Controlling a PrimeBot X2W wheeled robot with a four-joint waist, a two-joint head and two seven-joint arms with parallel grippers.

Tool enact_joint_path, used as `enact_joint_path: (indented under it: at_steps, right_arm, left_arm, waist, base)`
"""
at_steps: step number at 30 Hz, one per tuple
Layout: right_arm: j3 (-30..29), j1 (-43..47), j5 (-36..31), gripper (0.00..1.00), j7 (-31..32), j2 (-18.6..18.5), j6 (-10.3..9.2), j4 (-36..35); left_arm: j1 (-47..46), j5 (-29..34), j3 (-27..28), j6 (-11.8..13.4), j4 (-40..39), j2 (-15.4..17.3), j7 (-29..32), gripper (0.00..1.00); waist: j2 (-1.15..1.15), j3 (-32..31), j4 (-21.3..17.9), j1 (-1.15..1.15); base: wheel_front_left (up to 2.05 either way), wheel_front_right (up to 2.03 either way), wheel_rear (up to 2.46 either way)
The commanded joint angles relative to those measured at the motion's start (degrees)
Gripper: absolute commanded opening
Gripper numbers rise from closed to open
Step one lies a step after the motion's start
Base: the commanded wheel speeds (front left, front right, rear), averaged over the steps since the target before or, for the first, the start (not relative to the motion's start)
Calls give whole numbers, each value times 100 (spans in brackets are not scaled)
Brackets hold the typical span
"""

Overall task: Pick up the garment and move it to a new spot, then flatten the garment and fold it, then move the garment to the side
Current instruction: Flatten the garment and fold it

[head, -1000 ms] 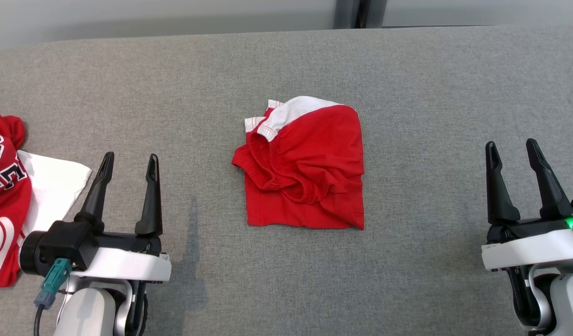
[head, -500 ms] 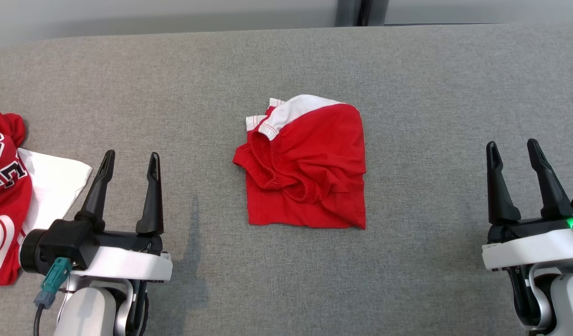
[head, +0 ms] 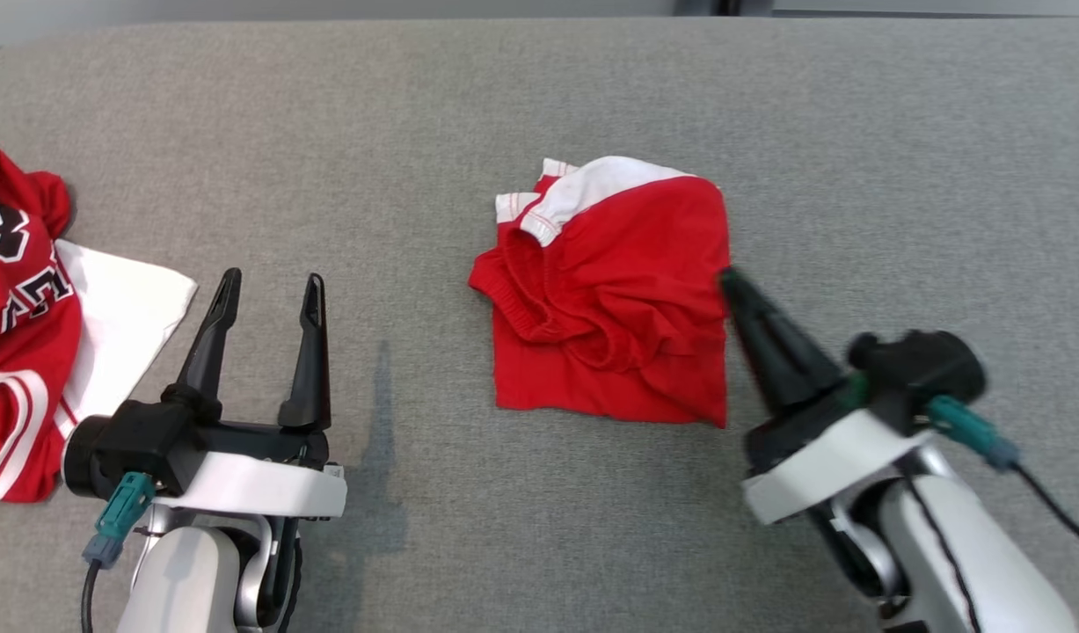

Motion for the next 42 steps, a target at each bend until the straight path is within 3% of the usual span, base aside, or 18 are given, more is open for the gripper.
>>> enact_joint_path:
  at_steps: [1, 7, 17, 29, 37, 42]
  right_arm:
    - [183, -120, 51, 0, 33, -39, 1, 77]
    - [1135, -735, 315, 0, 67, -188, 1, 671]
    - [1555, -1240, 516, 0, 75, -412, 1, 1718]
    - [2674, -1620, 995, 0, 103, -63, 2, 2096]
    - [2939, -1798, 1315, 0, -171, 166, 2, 2238]
    - [2652, -1605, 1408, 0, -428, 176, 1, 2015]
  left_arm:
    - [-129, -19, -1, -18, 25, -6, -40, 100]
    - [-265, -66, -84, -40, 143, -72, -97, 100]
    - [-379, -108, -147, -94, 305, -166, -140, 100]
    - [-453, -48, -87, -154, 287, -226, -145, 100]
    - [-378, -5, -51, -170, 315, -248, -146, 100]
    - [-319, 39, 17, -190, 329, -247, -146, 100]
  waist:
    - [0, 61, 81, 0]
    - [0, 219, 283, 0]
    - [0, 369, 408, 0]
    - [0, 428, 441, 0]
    - [0, 381, 442, 0]
    - [0, 294, 372, 0]
  base:
    - [0, 0, 0]
    - [0, 0, 0]
    - [0, 0, 0]
    - [0, 0, 0]
    - [0, 0, 0]
    - [0, 0, 0]
